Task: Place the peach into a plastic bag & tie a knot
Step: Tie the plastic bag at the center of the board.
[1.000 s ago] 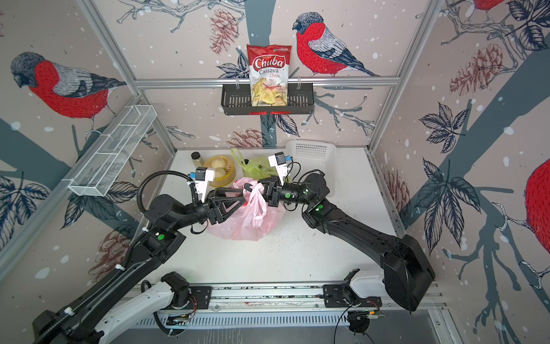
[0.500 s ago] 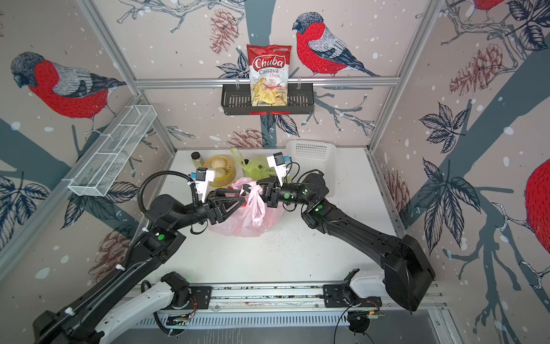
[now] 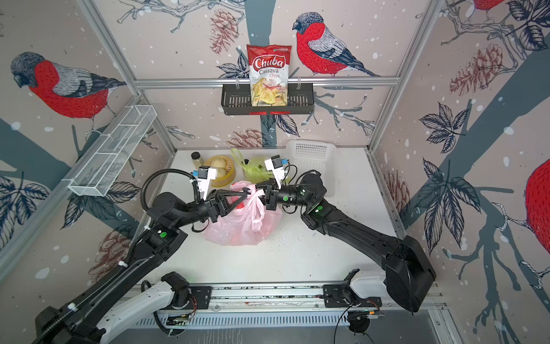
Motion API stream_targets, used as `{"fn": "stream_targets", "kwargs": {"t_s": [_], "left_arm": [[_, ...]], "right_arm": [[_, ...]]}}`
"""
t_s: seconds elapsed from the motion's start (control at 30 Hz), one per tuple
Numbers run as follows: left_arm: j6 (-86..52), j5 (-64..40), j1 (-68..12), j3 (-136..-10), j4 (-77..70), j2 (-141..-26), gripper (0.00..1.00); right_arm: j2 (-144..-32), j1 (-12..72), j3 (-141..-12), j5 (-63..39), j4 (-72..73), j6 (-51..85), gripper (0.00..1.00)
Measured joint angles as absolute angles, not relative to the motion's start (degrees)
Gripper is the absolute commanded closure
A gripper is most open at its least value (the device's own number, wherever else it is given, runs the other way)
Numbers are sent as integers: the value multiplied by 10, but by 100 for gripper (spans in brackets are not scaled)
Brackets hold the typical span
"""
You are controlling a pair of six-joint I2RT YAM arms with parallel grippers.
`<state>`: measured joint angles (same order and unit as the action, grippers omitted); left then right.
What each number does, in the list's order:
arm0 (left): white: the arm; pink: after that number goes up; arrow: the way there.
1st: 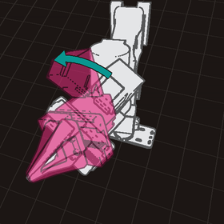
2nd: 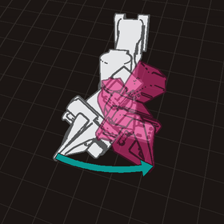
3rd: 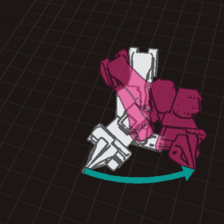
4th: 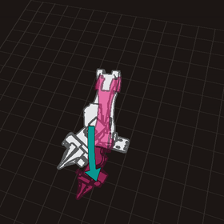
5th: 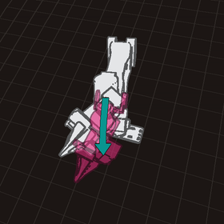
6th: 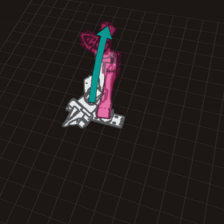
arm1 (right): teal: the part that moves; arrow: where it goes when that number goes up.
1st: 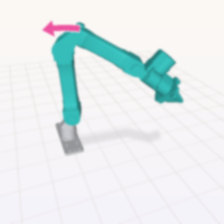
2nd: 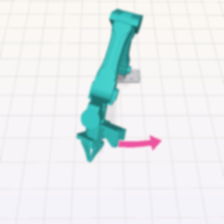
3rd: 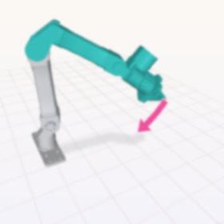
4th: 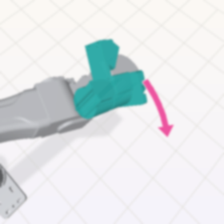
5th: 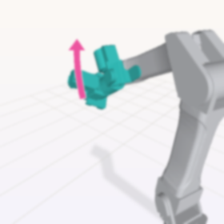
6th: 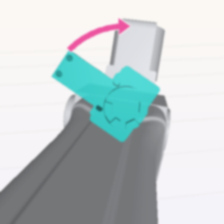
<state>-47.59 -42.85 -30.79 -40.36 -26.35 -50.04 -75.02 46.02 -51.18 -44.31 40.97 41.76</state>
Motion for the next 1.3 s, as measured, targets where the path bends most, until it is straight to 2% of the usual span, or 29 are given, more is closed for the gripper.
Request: {"fn": "stream_targets", "kwargs": {"t_s": [0.13, 0.17, 0.23, 0.33, 0.43, 0.5, 0.73, 0.77, 0.83, 0.87, 0.97, 1.07, 1.13, 1.23, 1.3], "left_arm": [[-483, -425, -293, -366, -269, -523, 100], [-485, -424, -291, -359, -267, -529, 100], [-481, -418, -289, -344, -265, -538, 100], [-475, -391, -283, -317, -266, -535, 100], [-466, -373, -271, -293, -266, -525, 100], [-465, -366, -263, -285, -267, -520, 100], [-461, -361, -256, -282, -268, -508, 100], [-461, -360, -256, -282, -268, -507, 100], [-461, -361, -256, -282, -268, -502, 100], [-460, -360, -256, -282, -268, -501, 100], [-460, -362, -255, -282, -271, -497, 100], [-456, -364, -255, -282, -275, -494, 100], [-456, -366, -254, -282, -277, -492, 100], [-455, -374, -254, -282, -280, -492, 100], [-456, -374, -254, -282, -280, -491, 100]], "right_arm": [[-742, 451, -484, -415, 350, 377, 100], [-742, 449, -479, -409, 334, 370, 95], [-742, 444, -470, -398, 306, 352, 74], [-742, 433, -459, -386, 259, 325, 49], [-733, 427, -445, -360, 211, 298, 31], [-719, 427, -436, -346, 181, 283, 25], [-628, 427, -428, -303, 88, 258, 23], [-612, 427, -427, -298, 76, 258, 25], [-576, 433, -427, -279, 55, 263, 41], [-563, 438, -427, -275, 50, 272, 45], [-534, 470, -429, -262, 37, 291, 45], [-533, 515, -440, -245, 28, 328, 42], [-542, 545, -447, -238, 29, 361, 32], [-567, 570, -450, -225, 39, 416, 23], [-587, 573, -456, -217, 43, 449, 22]]}}
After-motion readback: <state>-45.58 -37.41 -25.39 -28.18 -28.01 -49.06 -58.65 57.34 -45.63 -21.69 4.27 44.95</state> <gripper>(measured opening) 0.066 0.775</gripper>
